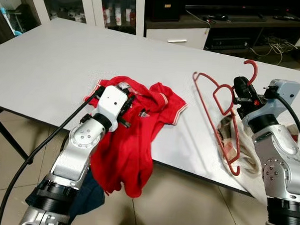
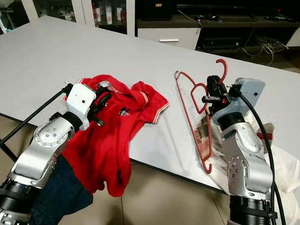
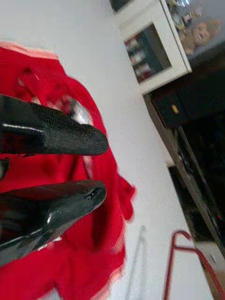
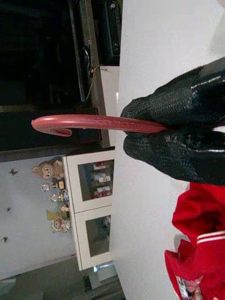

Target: Hang hanger

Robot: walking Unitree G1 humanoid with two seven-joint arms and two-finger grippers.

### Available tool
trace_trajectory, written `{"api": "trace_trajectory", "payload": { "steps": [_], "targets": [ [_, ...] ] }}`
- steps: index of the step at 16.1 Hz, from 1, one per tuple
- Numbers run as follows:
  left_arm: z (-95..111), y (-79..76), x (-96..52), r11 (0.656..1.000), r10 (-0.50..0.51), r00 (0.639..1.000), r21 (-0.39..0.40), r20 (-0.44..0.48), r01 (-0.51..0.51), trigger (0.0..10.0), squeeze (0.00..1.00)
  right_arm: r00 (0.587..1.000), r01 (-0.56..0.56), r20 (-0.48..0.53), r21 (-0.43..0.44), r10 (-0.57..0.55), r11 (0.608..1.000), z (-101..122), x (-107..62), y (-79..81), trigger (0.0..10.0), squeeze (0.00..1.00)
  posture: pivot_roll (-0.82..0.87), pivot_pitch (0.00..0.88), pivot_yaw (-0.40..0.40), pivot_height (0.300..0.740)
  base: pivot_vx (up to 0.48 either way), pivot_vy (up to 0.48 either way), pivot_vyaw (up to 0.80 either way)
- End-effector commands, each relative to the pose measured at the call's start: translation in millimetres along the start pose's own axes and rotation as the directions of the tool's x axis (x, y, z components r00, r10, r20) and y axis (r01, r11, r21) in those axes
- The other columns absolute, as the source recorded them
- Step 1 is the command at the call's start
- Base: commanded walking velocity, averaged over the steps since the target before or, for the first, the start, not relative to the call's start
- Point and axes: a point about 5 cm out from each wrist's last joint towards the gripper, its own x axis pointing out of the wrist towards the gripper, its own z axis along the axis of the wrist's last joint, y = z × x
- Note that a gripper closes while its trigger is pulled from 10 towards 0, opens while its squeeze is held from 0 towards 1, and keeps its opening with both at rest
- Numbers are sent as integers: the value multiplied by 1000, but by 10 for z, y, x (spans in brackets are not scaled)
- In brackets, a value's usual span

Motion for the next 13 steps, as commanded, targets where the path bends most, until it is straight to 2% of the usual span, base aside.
{"api": "trace_trajectory", "payload": {
  "steps": [1,2,3,5,7,10,12,13],
  "targets": [
    [-26,65,25,999,39,999,22,-29,-39,10000,0,1000,-10,15,4,10,1000,53,14,-9,10000,0,60,87,-17,740,0,0,0],
    [-182,32,46,1000,21,990,12,-138,-20,10000,0,1000,-12,16,6,12,1000,57,18,-9,10000,0,57,85,-20,740,0,-349,0],
    [-343,-77,37,999,-41,970,-1,-238,42,10000,0,1000,-15,19,7,15,1000,64,21,-2,10000,0,57,86,-21,740,0,-244,0],
    [-523,-307,5,989,-146,932,-44,-331,140,10000,0,1000,-19,21,8,19,1000,71,24,8,10000,0,52,86,-23,740,0,0,0],
    [-602,-535,-5,971,-238,898,-105,-370,214,10000,0,999,-24,23,8,24,1000,79,17,17,10000,0,49,86,-25,740,0,0,0],
    [-681,-746,-41,936,-352,836,-137,-421,325,10000,0,999,-26,23,6,26,1000,86,11,18,10000,0,46,86,-27,740,0,0,0],
    [-635,-850,-52,913,-406,823,-137,-397,384,10000,0,999,-25,22,4,25,1000,92,6,8,10000,0,39,90,-27,740,0,0,0],
    [-546,-920,-40,903,-427,829,-126,-361,411,10000,0,1000,-26,18,3,26,1000,94,0,6,10000,0,35,94,-30,740,0,0,0]
  ]
}}
